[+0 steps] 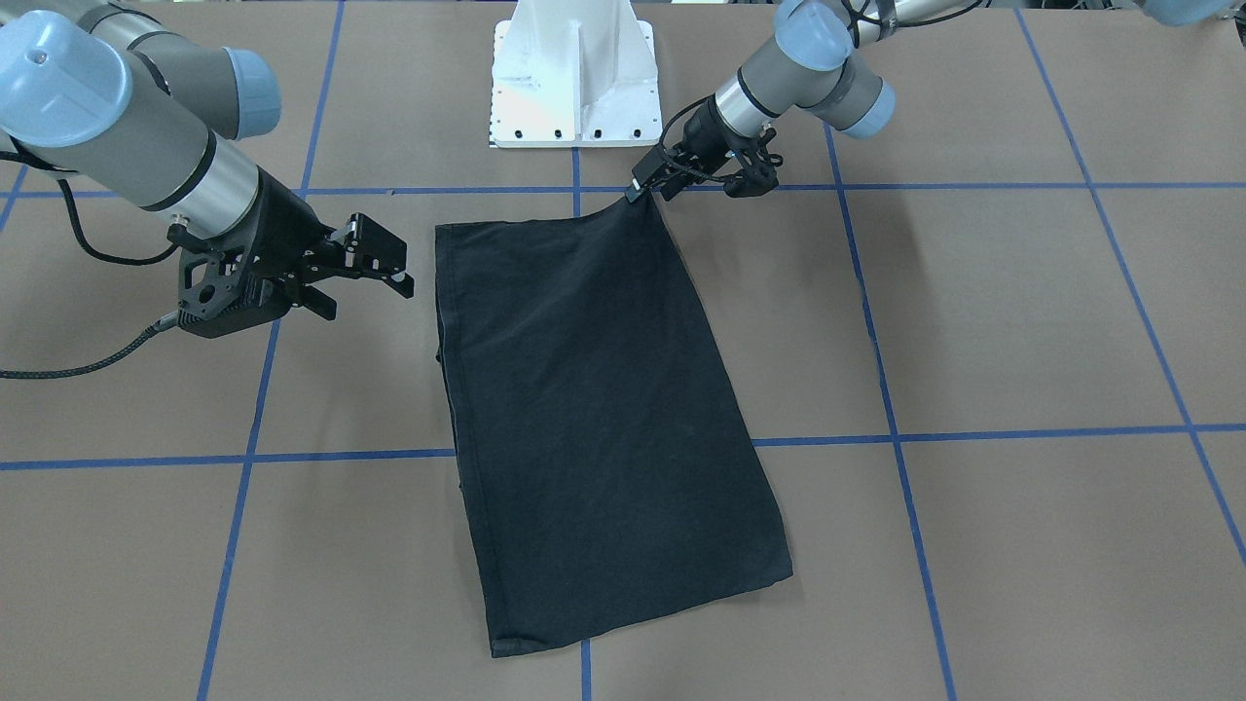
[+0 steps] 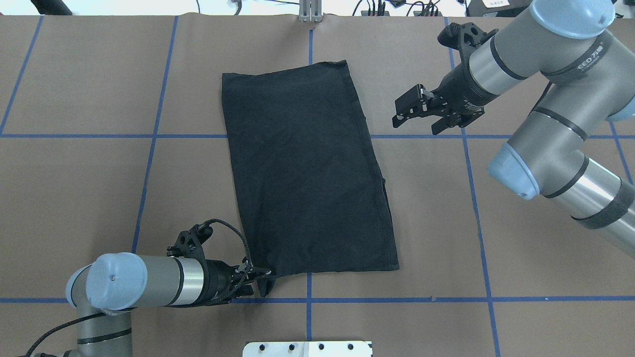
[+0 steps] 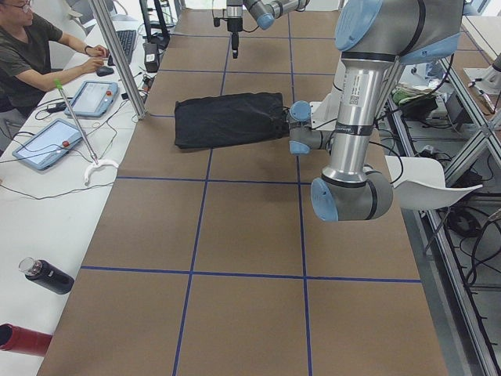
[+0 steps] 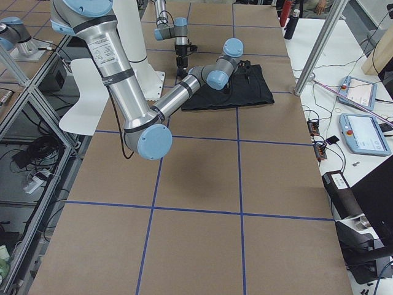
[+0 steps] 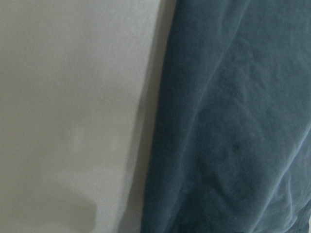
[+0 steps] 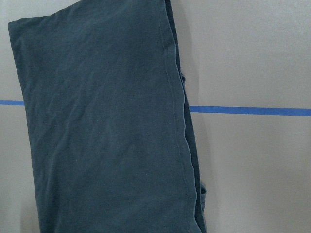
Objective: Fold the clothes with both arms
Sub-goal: 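Lower the left gripper to the shirt's near corner while the right gripper hovers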
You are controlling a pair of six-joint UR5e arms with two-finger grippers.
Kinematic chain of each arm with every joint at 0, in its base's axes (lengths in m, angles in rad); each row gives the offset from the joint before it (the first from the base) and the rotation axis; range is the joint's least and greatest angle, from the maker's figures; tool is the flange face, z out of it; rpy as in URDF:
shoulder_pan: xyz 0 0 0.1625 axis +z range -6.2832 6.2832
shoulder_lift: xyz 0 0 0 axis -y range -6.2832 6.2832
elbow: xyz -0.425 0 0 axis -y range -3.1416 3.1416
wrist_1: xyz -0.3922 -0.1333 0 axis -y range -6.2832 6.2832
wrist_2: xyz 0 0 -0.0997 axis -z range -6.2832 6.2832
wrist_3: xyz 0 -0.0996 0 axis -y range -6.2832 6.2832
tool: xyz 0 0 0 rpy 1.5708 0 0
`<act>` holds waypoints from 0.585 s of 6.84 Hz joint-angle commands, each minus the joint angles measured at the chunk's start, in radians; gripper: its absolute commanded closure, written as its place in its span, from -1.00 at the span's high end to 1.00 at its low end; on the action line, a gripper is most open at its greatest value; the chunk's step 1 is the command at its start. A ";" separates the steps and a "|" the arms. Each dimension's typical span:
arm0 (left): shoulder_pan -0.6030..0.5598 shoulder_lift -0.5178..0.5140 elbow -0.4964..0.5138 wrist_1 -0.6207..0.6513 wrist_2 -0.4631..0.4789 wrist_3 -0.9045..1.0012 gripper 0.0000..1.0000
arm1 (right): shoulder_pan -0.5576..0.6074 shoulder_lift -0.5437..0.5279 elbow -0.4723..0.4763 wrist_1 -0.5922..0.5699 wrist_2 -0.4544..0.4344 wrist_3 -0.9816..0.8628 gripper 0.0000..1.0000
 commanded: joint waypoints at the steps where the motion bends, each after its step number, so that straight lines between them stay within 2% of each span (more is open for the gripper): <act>1: 0.009 -0.003 0.001 0.001 0.001 -0.006 0.49 | 0.001 -0.007 0.011 -0.002 -0.001 0.000 1.00; 4: 0.014 -0.021 0.004 0.004 -0.001 -0.006 0.49 | 0.001 -0.016 0.010 -0.002 -0.001 0.000 1.00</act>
